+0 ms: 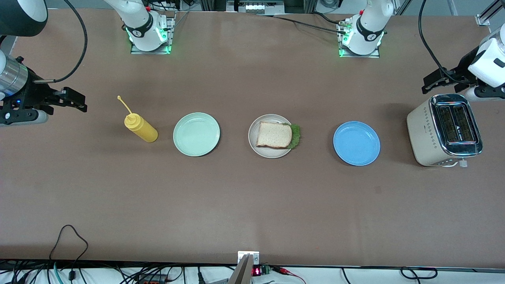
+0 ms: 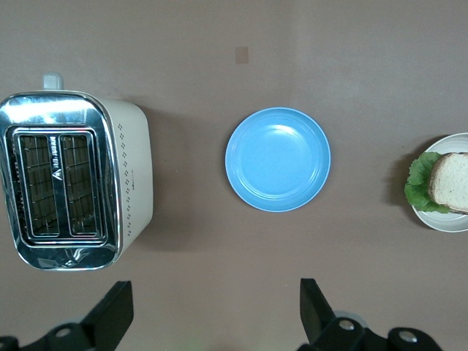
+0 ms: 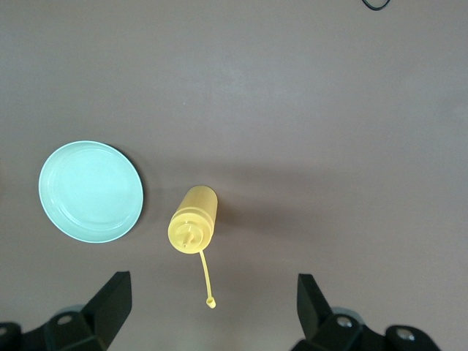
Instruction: Make sandwich in beige plate with both arms
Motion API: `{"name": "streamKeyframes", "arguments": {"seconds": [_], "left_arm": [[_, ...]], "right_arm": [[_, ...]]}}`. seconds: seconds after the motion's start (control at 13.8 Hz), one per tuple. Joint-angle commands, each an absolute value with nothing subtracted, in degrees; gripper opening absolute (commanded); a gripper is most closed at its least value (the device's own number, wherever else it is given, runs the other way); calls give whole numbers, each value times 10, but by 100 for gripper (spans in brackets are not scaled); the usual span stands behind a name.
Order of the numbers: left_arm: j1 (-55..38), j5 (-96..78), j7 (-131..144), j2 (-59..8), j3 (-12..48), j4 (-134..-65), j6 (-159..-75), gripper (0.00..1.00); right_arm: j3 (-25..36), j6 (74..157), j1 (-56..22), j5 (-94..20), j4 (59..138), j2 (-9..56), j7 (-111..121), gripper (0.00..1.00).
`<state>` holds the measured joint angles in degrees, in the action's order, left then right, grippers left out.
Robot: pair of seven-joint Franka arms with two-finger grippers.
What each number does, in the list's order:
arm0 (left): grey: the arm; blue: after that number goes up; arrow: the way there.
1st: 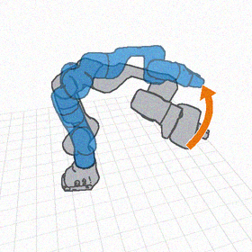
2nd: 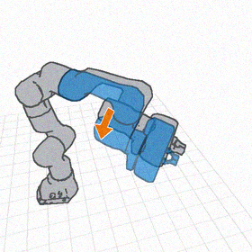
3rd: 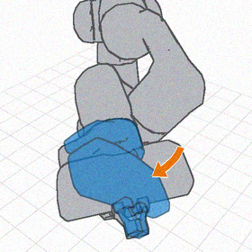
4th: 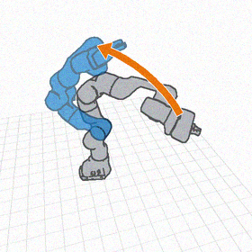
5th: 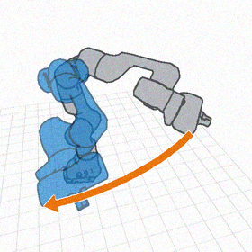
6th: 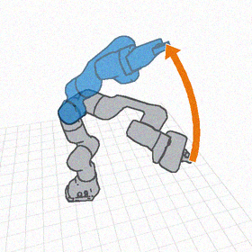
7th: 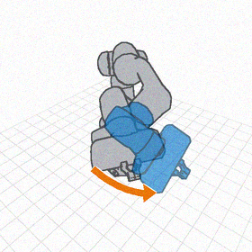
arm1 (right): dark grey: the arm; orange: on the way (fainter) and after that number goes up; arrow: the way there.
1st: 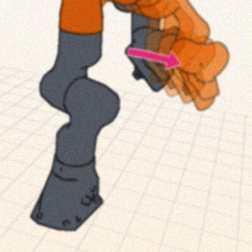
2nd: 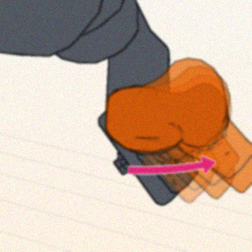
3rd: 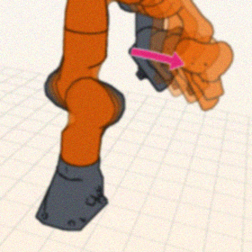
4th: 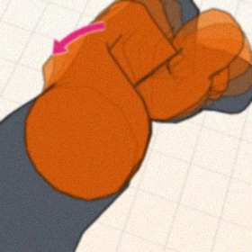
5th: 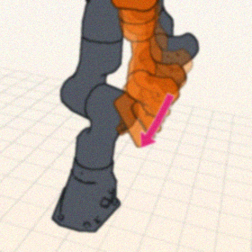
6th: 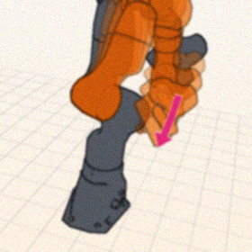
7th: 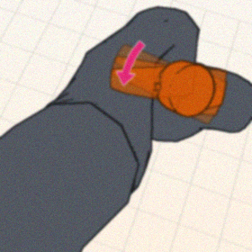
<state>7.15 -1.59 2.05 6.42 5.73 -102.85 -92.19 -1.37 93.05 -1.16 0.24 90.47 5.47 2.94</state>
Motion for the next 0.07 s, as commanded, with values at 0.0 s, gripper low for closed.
{"name": "streamKeyframes", "arguments": {"seconds": [0.0], "left_arm": [[76,-19,17,73,60,-1030,-914,100]], "right_arm": [[-14,927,-11,8,910,45,24,100]]}}
